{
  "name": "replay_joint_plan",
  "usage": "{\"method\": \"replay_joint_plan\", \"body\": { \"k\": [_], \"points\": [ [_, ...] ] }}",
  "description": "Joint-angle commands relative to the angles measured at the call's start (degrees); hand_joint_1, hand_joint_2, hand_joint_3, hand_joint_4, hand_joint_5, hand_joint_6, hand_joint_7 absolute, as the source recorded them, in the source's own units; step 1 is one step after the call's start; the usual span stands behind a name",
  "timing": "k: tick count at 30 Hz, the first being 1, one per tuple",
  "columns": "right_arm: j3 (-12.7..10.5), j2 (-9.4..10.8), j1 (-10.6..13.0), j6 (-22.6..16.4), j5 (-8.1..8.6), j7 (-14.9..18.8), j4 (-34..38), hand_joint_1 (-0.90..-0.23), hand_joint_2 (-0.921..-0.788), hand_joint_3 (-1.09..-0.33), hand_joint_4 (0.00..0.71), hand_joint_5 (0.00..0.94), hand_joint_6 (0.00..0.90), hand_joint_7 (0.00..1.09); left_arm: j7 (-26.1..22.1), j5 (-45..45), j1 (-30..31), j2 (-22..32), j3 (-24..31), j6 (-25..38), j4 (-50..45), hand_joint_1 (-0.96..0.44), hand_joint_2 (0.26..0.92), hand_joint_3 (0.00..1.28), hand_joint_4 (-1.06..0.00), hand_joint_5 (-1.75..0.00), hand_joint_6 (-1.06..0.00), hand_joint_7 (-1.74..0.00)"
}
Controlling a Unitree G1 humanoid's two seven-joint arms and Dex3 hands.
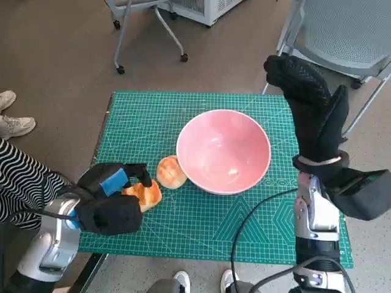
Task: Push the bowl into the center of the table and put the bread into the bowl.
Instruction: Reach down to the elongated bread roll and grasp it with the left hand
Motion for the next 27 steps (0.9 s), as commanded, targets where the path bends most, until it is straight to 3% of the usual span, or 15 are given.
{"method": "replay_joint_plan", "body": {
  "k": [1,20,21,24,25,27],
  "points": [
    [-0.2,0.1,1.7,0.3,0.64,0.4,0.1,-0.686,-0.921,-0.665,0.177,0.000,0.000,0.64,0.6,1.0,0.4,-0.4,0.5,-0.3,1.6,0.00,0.901,0.09,-0.74,-1.18,-0.61,-1.12],
    [-0.7,-0.2,1.8,0.3,0.94,0.8,0.4,-0.671,-0.921,-0.666,0.174,0.001,0.000,0.64,-0.3,1.8,1.7,-1.3,1.1,1.0,0.1,0.00,0.908,0.08,-0.76,-1.17,-0.59,-1.12],
    [-0.7,-0.1,1.9,0.3,0.91,0.8,0.4,-0.671,-0.921,-0.667,0.174,0.001,0.001,0.64,-0.6,2.1,1.8,-1.4,0.8,1.7,0.0,0.14,0.912,0.06,-0.75,-1.17,-0.51,-0.95],
    [-0.7,-0.1,1.9,0.3,0.87,0.7,0.4,-0.671,-0.921,-0.667,0.174,0.001,0.002,0.64,-4.4,4.2,1.4,-1.2,-0.8,6.8,-1.9,0.29,0.918,0.07,-0.70,-1.22,-0.34,-0.66],
    [-0.8,-0.1,2.0,0.3,0.88,0.7,0.3,-0.671,-0.921,-0.667,0.174,0.001,0.002,0.64,-5.8,4.8,1.3,-1.0,-1.3,8.4,-2.6,0.14,0.905,0.07,-0.64,-1.12,-0.31,-0.61],
    [-0.8,-0.2,2.0,0.4,0.89,0.6,0.3,-0.672,-0.921,-0.667,0.174,0.001,0.002,0.64,-9.5,6.5,0.6,-0.6,-2.6,12.1,-4.4,-0.25,0.891,0.03,-0.51,-0.70,-0.24,-0.43]
  ]
}}
